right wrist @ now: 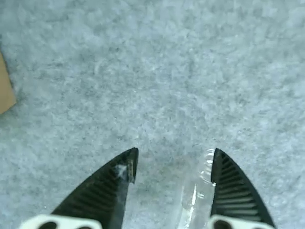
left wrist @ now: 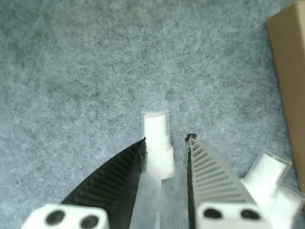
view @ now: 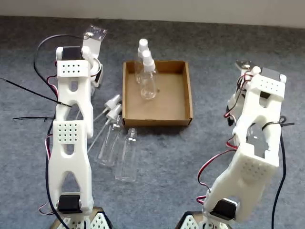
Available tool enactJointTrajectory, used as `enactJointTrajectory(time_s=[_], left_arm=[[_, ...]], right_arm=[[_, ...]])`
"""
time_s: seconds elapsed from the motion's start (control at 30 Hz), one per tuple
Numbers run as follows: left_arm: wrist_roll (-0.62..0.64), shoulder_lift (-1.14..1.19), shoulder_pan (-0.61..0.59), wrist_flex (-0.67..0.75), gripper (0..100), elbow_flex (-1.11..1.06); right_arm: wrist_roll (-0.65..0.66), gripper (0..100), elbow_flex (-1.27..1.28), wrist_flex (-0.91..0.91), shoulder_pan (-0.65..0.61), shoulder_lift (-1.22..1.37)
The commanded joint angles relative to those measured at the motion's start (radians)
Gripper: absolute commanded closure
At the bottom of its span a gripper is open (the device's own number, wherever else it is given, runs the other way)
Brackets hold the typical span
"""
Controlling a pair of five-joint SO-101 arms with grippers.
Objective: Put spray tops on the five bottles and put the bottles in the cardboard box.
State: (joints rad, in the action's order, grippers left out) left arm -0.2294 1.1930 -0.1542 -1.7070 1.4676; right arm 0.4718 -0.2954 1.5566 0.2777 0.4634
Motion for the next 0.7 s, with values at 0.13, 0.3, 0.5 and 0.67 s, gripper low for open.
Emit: enactJointTrajectory(time_s=[0.13, 0.3, 0.5, 0.67], left_arm=[[-0.012, -0.008, -0.028, 0.135, 86, 0.013], [-0.012, -0.010, -0.028, 0.206, 87, -0.047], [-0.014, -0.010, -0.042, 0.272, 87, -0.179], [-0.014, -0.010, -0.059, 0.316, 87, -0.243]], right_arm=[[0.083, 78.9, -0.012, 0.007, 0.054, -0.094], [0.083, 78.9, 0.021, -0.016, 0.065, -0.094], [0.081, 78.9, 0.016, 0.053, 0.061, -0.097], [0.081, 78.9, 0.018, 0.058, 0.065, -0.131]])
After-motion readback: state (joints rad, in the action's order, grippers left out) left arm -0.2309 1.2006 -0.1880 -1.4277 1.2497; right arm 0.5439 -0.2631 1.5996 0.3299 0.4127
